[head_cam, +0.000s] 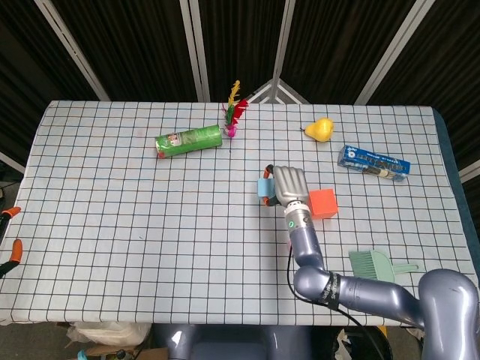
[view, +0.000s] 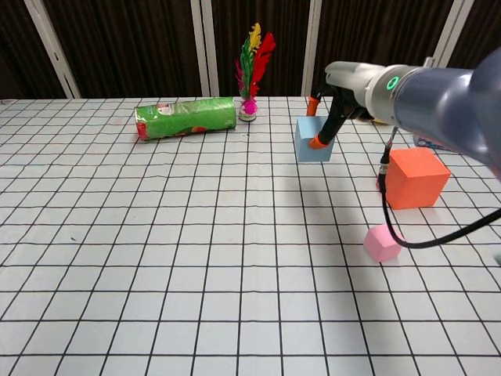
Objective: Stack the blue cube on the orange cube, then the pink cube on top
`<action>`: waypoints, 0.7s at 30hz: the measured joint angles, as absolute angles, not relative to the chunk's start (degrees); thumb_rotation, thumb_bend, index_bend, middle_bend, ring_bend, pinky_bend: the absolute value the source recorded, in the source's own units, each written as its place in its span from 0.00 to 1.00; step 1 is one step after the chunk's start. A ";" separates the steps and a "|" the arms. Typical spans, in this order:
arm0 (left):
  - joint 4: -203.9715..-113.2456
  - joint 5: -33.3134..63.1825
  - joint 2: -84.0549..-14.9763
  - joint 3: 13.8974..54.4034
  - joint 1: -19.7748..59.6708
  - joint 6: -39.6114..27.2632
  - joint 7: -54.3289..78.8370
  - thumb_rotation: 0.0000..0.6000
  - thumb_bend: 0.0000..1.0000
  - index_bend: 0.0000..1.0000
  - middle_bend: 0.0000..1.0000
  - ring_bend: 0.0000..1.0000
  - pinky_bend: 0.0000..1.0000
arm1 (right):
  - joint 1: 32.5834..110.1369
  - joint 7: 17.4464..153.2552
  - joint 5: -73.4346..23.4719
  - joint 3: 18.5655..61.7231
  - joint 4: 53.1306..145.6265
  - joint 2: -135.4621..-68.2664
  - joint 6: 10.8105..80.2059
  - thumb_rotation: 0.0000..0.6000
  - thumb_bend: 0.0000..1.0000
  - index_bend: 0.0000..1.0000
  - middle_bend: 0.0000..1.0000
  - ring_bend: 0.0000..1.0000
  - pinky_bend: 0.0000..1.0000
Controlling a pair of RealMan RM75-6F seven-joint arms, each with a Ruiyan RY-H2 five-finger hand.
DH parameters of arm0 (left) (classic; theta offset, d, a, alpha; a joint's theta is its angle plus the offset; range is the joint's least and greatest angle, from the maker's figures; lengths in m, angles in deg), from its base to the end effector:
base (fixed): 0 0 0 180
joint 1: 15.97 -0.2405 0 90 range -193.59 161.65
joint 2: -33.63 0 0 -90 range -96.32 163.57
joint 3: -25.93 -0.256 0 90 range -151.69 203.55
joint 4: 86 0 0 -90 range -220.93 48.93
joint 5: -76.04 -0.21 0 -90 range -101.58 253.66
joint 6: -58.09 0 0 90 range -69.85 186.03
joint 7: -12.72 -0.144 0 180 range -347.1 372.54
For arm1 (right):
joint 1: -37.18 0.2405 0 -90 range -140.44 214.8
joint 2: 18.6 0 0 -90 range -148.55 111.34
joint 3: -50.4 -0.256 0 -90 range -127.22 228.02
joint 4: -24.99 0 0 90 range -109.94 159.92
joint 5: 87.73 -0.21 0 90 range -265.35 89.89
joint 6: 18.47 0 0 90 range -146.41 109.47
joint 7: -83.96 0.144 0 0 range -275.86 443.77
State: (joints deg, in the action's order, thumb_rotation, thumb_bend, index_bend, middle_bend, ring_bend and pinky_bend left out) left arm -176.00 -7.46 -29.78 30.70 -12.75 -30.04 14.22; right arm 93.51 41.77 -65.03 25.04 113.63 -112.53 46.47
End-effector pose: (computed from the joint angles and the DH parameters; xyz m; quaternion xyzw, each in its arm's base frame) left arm -0.3244 0.1789 0.1817 -0.5614 -0.3703 -0.3932 0.6270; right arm -0.0699 -0.3941 -0.0059 0.6271 -0.4929 0.3462 0.4939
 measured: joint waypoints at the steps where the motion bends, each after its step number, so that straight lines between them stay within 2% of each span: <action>1: -176.00 -7.55 -29.77 30.66 -12.75 -30.06 14.23 1.00 0.56 0.17 0.04 0.00 0.00 | 93.32 40.89 -65.02 25.22 115.73 -111.08 47.13 1.00 0.29 0.45 1.00 1.00 0.91; 6: -176.17 -8.02 -29.76 30.49 -12.84 -30.38 14.19 1.00 0.56 0.17 0.04 0.00 0.00 | 92.18 38.17 -64.15 26.45 123.77 -104.83 49.08 1.00 0.29 0.46 1.00 1.00 0.91; 13: -176.26 -8.13 -29.71 30.46 -13.14 -30.91 14.42 1.00 0.56 0.17 0.04 0.00 0.00 | 88.43 37.84 -58.28 30.53 133.36 -95.33 49.78 1.00 0.29 0.46 1.00 1.00 0.91; 21: -176.57 -8.21 -30.04 30.36 -13.07 -30.83 13.13 1.00 0.56 0.17 0.04 0.00 0.00 | 84.36 43.25 -51.18 35.53 136.48 -89.14 45.61 1.00 0.29 0.46 1.00 1.00 0.91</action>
